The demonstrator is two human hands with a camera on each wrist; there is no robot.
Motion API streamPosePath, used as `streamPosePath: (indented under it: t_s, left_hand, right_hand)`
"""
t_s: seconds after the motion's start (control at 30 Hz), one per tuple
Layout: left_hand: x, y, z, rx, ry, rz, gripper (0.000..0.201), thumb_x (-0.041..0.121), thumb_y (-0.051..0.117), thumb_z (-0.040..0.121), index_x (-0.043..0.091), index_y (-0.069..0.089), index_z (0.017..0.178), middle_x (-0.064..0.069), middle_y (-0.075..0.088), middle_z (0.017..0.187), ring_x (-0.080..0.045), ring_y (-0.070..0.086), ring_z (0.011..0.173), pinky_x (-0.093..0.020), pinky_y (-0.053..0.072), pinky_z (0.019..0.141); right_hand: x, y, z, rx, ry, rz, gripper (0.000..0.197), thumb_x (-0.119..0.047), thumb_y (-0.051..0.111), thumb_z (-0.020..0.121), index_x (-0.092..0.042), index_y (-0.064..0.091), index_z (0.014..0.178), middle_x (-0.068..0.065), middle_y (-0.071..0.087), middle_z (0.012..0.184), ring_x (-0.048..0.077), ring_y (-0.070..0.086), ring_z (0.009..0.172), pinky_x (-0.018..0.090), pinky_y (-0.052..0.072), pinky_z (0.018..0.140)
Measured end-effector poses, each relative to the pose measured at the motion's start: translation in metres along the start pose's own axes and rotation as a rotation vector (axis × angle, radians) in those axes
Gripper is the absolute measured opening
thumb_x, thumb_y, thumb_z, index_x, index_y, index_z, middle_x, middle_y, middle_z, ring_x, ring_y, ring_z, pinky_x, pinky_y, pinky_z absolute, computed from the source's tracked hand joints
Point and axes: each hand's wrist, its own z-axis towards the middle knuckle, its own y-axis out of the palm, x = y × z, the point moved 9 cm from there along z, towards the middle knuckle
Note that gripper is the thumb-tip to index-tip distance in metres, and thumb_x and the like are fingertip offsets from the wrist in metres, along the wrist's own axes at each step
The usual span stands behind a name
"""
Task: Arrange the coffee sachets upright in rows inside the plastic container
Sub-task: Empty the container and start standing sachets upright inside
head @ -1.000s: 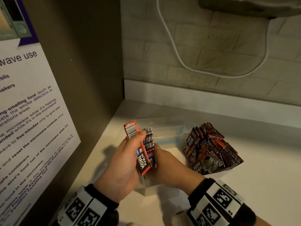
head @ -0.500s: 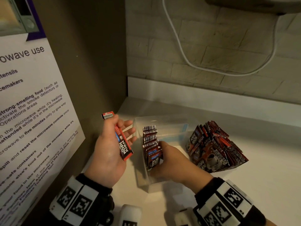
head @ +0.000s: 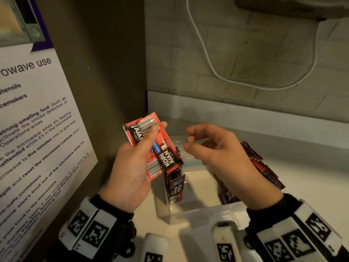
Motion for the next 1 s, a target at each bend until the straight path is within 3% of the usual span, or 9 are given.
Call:
streamPosePath:
  t_s: [0.13, 0.2, 0.33, 0.53, 0.6, 0.7, 0.8, 0.93, 1.0]
  left_hand:
    - [0.004, 0.018, -0.005, -0.078, 0.024, 0.022, 0.044, 0.032, 0.065, 0.07, 0.01, 0.069, 0.108, -0.011, 0.075, 0.092, -0.022, 0.073, 0.08, -0.03, 0.058, 0.061]
    - [0.004, 0.015, -0.004, -0.054, 0.028, 0.066, 0.062, 0.045, 0.067, 0.062, 0.008, 0.066, 0.112, -0.012, 0.074, 0.096, -0.024, 0.073, 0.083, -0.032, 0.059, 0.066]
    - [0.002, 0.009, 0.0, -0.019, -0.028, 0.093, 0.064, 0.064, 0.059, 0.058, 0.014, 0.072, 0.096, 0.0, 0.067, 0.081, -0.008, 0.063, 0.059, -0.023, 0.049, 0.054]
    - [-0.004, 0.027, -0.001, -0.195, -0.124, 0.056, 0.03, 0.02, 0.07, 0.066, 0.008, 0.072, 0.094, -0.01, 0.072, 0.078, -0.019, 0.069, 0.065, -0.026, 0.052, 0.051]
    - [0.003, 0.026, 0.003, -0.165, -0.055, 0.044, 0.026, 0.013, 0.07, 0.066, 0.009, 0.069, 0.092, -0.006, 0.071, 0.073, -0.013, 0.067, 0.06, -0.023, 0.051, 0.05]
    - [0.013, 0.025, 0.004, -0.127, 0.054, 0.098, 0.025, 0.012, 0.07, 0.065, 0.01, 0.069, 0.089, 0.002, 0.068, 0.063, -0.007, 0.064, 0.054, -0.018, 0.048, 0.049]
    - [0.012, 0.026, 0.002, -0.127, 0.103, 0.195, 0.017, 0.018, 0.072, 0.065, 0.016, 0.071, 0.082, 0.0, 0.071, 0.071, -0.008, 0.065, 0.061, -0.02, 0.05, 0.054]
    - [0.005, 0.012, 0.005, -0.026, 0.101, 0.218, 0.031, 0.049, 0.07, 0.062, 0.023, 0.074, 0.078, -0.003, 0.066, 0.078, -0.008, 0.052, 0.056, -0.029, 0.045, 0.061]
    - [0.003, -0.001, 0.007, 0.04, 0.074, 0.19, 0.027, 0.048, 0.066, 0.072, 0.022, 0.071, 0.074, 0.001, 0.065, 0.075, -0.009, 0.051, 0.056, -0.03, 0.045, 0.061]
  right_hand:
    - [-0.011, 0.02, -0.003, -0.162, -0.042, 0.026, 0.024, -0.005, 0.076, 0.076, -0.018, 0.068, 0.095, 0.003, 0.064, 0.075, 0.005, 0.049, 0.046, 0.015, 0.039, 0.046]
    - [-0.013, 0.019, -0.002, -0.154, -0.068, 0.049, 0.017, 0.002, 0.074, 0.076, -0.012, 0.069, 0.084, 0.007, 0.062, 0.069, 0.008, 0.05, 0.044, 0.015, 0.039, 0.043]
    - [-0.022, -0.002, -0.004, -0.025, -0.236, 0.228, 0.014, 0.014, 0.071, 0.069, 0.0, 0.07, 0.072, 0.018, 0.067, 0.094, 0.012, 0.065, 0.075, 0.02, 0.053, 0.067]
    - [-0.029, -0.001, -0.012, -0.041, -0.362, 0.223, 0.01, 0.01, 0.072, 0.069, 0.0, 0.071, 0.065, 0.009, 0.059, 0.118, 0.013, 0.061, 0.11, 0.023, 0.053, 0.083]
    - [-0.027, -0.006, -0.011, -0.004, -0.355, 0.196, 0.014, 0.005, 0.07, 0.074, -0.008, 0.074, 0.073, 0.007, 0.06, 0.116, 0.01, 0.061, 0.106, 0.026, 0.053, 0.083]
    - [-0.014, -0.017, -0.006, 0.05, -0.214, 0.241, 0.017, -0.009, 0.067, 0.076, -0.017, 0.071, 0.091, 0.001, 0.065, 0.092, 0.006, 0.056, 0.069, 0.02, 0.048, 0.063]
    - [-0.004, -0.011, -0.005, -0.037, -0.086, 0.179, 0.009, -0.002, 0.074, 0.077, -0.009, 0.068, 0.079, 0.0, 0.058, 0.063, 0.006, 0.046, 0.049, 0.017, 0.039, 0.048]
    - [0.007, -0.027, -0.008, -0.004, -0.014, 0.054, 0.009, 0.001, 0.071, 0.077, -0.005, 0.066, 0.073, 0.011, 0.063, 0.059, 0.018, 0.059, 0.051, 0.034, 0.049, 0.055]
    - [0.014, -0.034, -0.011, -0.052, 0.032, -0.017, 0.01, 0.003, 0.069, 0.078, -0.005, 0.067, 0.074, 0.014, 0.069, 0.066, 0.019, 0.066, 0.057, 0.033, 0.055, 0.059]
